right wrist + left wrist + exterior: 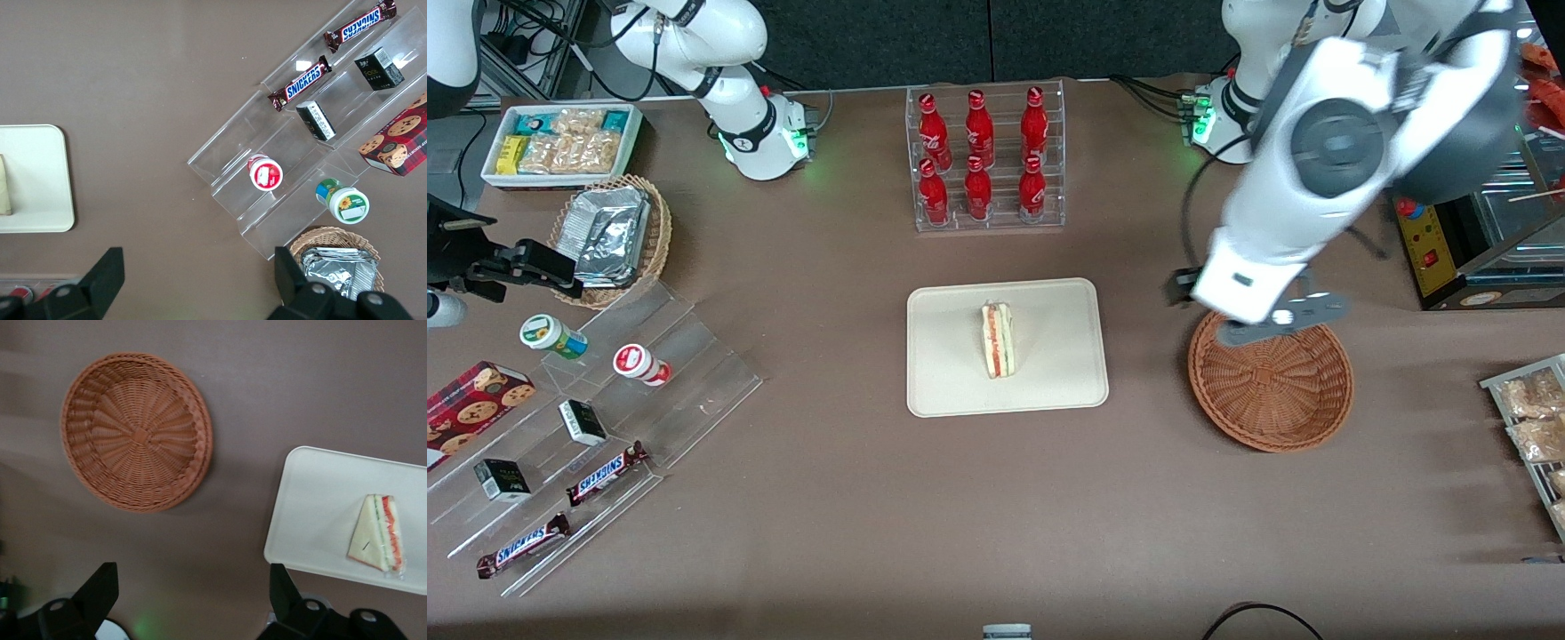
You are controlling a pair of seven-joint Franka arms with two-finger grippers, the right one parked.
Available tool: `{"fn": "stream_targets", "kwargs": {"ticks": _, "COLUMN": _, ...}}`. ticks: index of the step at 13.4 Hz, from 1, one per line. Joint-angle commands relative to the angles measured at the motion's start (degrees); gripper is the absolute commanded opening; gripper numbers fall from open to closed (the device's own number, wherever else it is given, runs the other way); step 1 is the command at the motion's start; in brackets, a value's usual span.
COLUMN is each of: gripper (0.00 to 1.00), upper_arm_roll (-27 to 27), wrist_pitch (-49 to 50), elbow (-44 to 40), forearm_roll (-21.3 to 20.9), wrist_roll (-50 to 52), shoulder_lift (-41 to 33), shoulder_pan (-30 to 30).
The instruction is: Place sandwich from basket to tray
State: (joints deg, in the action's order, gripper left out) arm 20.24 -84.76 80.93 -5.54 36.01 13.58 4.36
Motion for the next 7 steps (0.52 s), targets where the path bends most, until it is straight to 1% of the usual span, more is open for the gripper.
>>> {"fn": "stream_targets", "kwargs": {"ticks": 1, "gripper": 1.00, "upper_arm_roll": 0.41, "wrist_pitch": 2.39, "elbow": 2.39, "forearm_roll": 1.58, "wrist_roll": -6.99, "shoulder_lift": -4.08, "shoulder_pan": -4.43}}
{"fn": "stream_targets", "kwargs": {"ticks": 3, "gripper": 1.00, "upper_arm_roll": 0.33, "wrist_pitch": 4.15, "elbow": 3.00, "forearm_roll": 1.50, "wrist_roll": -12.87, "shoulder_lift": -5.92, "shoulder_pan": -7.60}}
{"fn": "stream_targets", "kwargs": {"ticks": 4, "gripper": 1.00, "upper_arm_roll": -1.50, "wrist_pitch": 4.68, "elbow": 3.62, "forearm_roll": 1.58, "wrist_roll": -16.29, "shoulder_lift": -7.33, "shoulder_pan": -7.78}}
{"fn": "stream_targets", "kwargs": {"ticks": 5, "gripper": 1.00, "upper_arm_roll": -5.35, "wrist_pitch": 5.38, "elbow": 4.06, "forearm_roll": 1.76, "wrist_roll": -19.81, "shoulder_lift": -8.73, "shoulder_pan": -6.92}}
{"fn": "stream_targets", "kwargs": {"ticks": 7, "gripper": 1.00, "upper_arm_roll": -10.64, "wrist_pitch": 7.67, "elbow": 4.32, "forearm_roll": 3.42, "wrist_roll": -27.89, "shoulder_lift": -10.76, "shoulder_pan": -5.77}}
